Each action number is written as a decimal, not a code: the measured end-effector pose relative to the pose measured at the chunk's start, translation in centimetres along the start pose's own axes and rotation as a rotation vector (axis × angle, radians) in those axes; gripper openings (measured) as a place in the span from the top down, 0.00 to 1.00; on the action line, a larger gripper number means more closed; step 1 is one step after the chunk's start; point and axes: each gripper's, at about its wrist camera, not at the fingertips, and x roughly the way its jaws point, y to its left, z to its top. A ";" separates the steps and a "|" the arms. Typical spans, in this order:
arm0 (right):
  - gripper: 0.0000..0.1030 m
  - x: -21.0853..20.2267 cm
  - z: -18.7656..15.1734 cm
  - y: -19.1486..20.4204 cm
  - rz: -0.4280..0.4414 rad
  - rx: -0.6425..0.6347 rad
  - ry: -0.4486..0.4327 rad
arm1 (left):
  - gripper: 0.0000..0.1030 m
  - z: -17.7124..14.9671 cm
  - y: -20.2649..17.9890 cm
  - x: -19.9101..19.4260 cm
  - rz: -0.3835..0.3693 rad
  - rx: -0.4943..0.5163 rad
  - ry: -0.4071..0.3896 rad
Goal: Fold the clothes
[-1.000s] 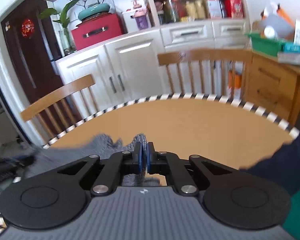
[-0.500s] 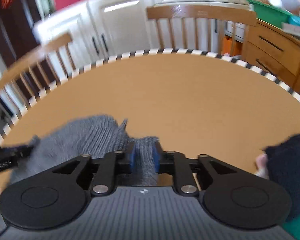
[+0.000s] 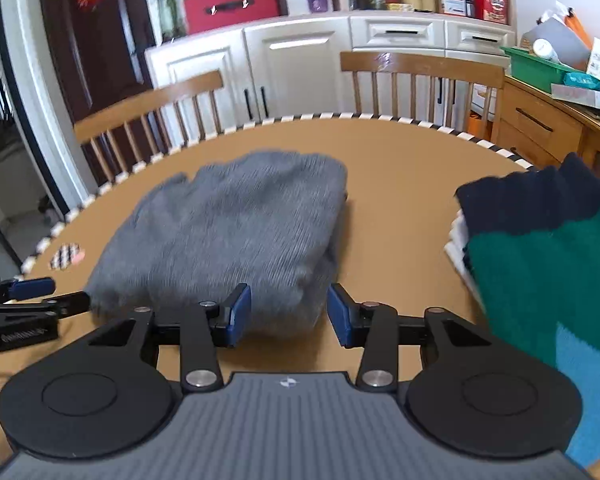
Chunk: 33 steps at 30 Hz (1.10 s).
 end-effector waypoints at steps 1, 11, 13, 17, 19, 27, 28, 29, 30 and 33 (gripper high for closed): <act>0.58 0.0 0.1 0.3 0.000 -0.008 0.003 | 0.40 -0.3 -0.6 0.1 -0.011 -0.011 0.003; 0.59 0.1 0.2 0.3 0.020 -0.015 0.014 | 0.44 -2.0 1.4 2.1 -0.198 -0.331 -0.014; 0.60 0.2 0.2 0.2 0.018 -0.018 0.018 | 0.44 -2.1 1.9 2.7 -0.226 -0.360 -0.013; 0.60 0.6 0.5 0.0 0.022 -0.011 0.026 | 0.47 -2.4 2.7 3.6 -0.271 -0.428 -0.019; 0.60 0.9 0.7 -0.4 0.031 0.009 0.030 | 0.48 -2.4 3.0 3.9 -0.286 -0.440 -0.041; 0.77 1.9 0.7 -0.7 0.059 0.060 0.059 | 0.97 -2.0 2.4 4.3 -0.232 -0.363 -0.044; 0.80 1.8 0.7 -0.4 0.050 0.045 0.058 | 0.98 -1.9 2.3 4.3 -0.215 -0.349 -0.039; 0.84 1.7 0.7 -0.1 0.034 0.021 0.051 | 0.98 -1.6 2.1 4.2 -0.193 -0.317 -0.040; 0.86 1.5 0.8 0.2 0.026 0.003 0.046 | 0.98 -1.4 1.8 3.9 -0.167 -0.272 -0.051; 0.89 1.2 1.1 0.5 0.007 -0.014 0.050 | 0.99 -0.8 1.1 3.1 -0.097 -0.164 -0.080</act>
